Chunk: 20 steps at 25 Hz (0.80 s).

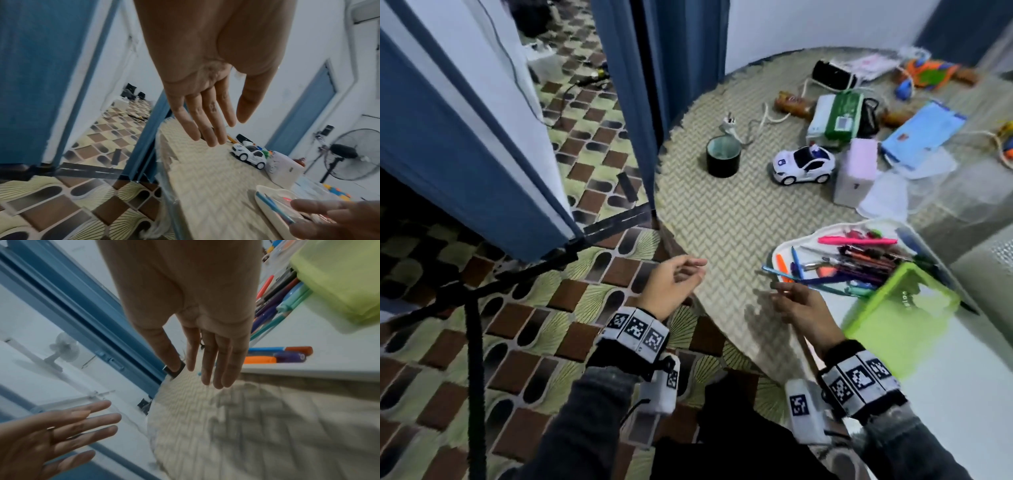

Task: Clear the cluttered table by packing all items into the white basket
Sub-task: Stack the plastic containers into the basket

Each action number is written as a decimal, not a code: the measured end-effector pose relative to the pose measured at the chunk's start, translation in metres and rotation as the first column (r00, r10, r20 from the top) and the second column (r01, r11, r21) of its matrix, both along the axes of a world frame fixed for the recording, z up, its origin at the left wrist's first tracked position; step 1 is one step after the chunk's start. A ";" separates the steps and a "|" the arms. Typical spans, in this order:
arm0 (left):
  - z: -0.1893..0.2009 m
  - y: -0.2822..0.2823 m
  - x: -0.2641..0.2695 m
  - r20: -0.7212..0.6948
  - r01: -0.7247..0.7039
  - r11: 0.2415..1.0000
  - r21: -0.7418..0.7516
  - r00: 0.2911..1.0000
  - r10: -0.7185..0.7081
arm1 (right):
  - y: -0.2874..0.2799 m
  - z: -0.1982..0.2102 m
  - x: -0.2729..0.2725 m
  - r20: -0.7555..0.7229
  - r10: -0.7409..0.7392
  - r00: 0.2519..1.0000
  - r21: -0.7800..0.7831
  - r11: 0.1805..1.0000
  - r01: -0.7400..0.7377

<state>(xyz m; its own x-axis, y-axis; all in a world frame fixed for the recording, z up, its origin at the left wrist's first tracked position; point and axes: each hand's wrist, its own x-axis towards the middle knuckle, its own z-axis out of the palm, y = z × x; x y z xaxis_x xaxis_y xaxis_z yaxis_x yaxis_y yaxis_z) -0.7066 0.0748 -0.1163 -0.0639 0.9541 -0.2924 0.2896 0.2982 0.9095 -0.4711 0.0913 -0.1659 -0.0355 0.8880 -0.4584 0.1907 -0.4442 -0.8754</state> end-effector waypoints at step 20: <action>0.015 0.234 0.141 0.089 0.478 0.859 0.186 0.862 -0.499 | 0.120 0.026 0.079 -0.006 -0.553 0.833 0.116 0.827 0.550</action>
